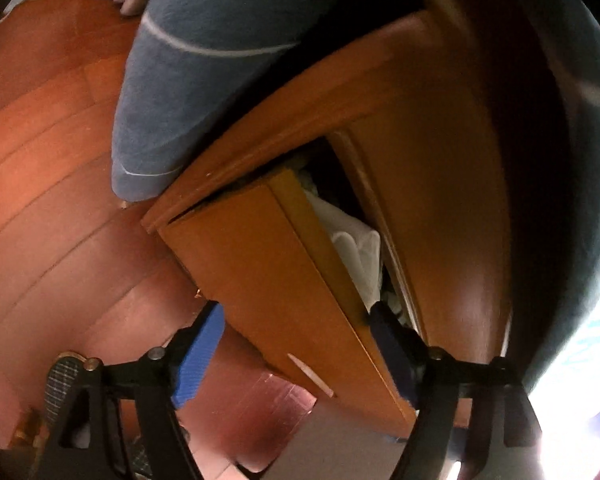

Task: Take underwear out of drawer
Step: 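Hook the drawer front with the left tool and pull it open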

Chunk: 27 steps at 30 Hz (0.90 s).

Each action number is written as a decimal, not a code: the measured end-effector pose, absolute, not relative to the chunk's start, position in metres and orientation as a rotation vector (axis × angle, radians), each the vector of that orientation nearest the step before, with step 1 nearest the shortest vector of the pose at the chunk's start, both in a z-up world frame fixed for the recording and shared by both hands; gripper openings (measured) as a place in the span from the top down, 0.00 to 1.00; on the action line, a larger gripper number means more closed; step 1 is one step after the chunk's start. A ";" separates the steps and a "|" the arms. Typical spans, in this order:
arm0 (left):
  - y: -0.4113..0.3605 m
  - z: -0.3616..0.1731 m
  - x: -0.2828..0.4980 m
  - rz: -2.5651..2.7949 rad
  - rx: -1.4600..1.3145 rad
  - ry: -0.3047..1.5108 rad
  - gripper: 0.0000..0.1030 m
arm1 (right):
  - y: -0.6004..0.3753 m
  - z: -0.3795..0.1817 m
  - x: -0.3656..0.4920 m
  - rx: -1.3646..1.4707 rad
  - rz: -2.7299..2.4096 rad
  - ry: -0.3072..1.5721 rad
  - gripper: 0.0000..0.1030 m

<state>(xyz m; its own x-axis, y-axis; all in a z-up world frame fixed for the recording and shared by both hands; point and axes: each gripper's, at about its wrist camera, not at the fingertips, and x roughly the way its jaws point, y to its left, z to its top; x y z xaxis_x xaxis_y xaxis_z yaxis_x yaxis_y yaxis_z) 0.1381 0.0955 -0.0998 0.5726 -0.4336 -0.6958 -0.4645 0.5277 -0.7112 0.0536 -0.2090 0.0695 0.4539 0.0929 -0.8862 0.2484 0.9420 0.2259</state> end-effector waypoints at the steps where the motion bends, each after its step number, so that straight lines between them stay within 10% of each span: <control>1: 0.097 -0.100 0.139 0.028 -1.074 1.012 0.21 | -0.209 0.069 0.054 0.350 -0.098 1.101 0.00; 27: 0.094 -0.108 0.160 0.133 -0.874 1.139 0.00 | -0.204 0.070 0.057 0.360 -0.094 1.103 0.01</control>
<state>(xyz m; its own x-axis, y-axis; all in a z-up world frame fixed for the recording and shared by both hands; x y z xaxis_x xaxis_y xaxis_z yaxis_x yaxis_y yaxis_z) 0.1598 0.0941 -0.1082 0.4490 -0.3255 -0.8321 -0.5088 0.6724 -0.5376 0.0570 -0.2043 0.0702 0.4533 0.1031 -0.8854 0.2513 0.9382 0.2379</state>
